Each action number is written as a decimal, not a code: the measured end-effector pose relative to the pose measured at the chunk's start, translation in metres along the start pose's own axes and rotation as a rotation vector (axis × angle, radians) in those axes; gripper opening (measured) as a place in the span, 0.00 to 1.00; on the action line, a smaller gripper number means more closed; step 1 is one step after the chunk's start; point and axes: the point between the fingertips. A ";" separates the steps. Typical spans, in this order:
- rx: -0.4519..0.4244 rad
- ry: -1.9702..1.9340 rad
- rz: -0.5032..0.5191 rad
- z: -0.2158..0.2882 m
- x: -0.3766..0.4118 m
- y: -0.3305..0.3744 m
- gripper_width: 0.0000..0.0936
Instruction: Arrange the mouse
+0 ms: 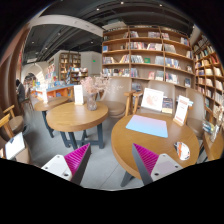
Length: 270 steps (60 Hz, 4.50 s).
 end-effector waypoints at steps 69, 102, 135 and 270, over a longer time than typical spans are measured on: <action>0.125 -0.226 -0.549 -0.089 -0.293 0.039 0.92; 0.213 -0.288 -0.572 -0.120 -0.367 -0.038 0.91; 0.231 -0.332 -0.551 -0.112 -0.404 -0.076 0.71; 0.043 -0.210 -0.529 0.018 -0.191 0.057 0.92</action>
Point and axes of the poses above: the point between the fingertips, and its own axes, seen from behind it with the camera up: x to the left, z up, y backward, against the way the camera looks, and after that the axes turned 4 degrees about z, right-handed
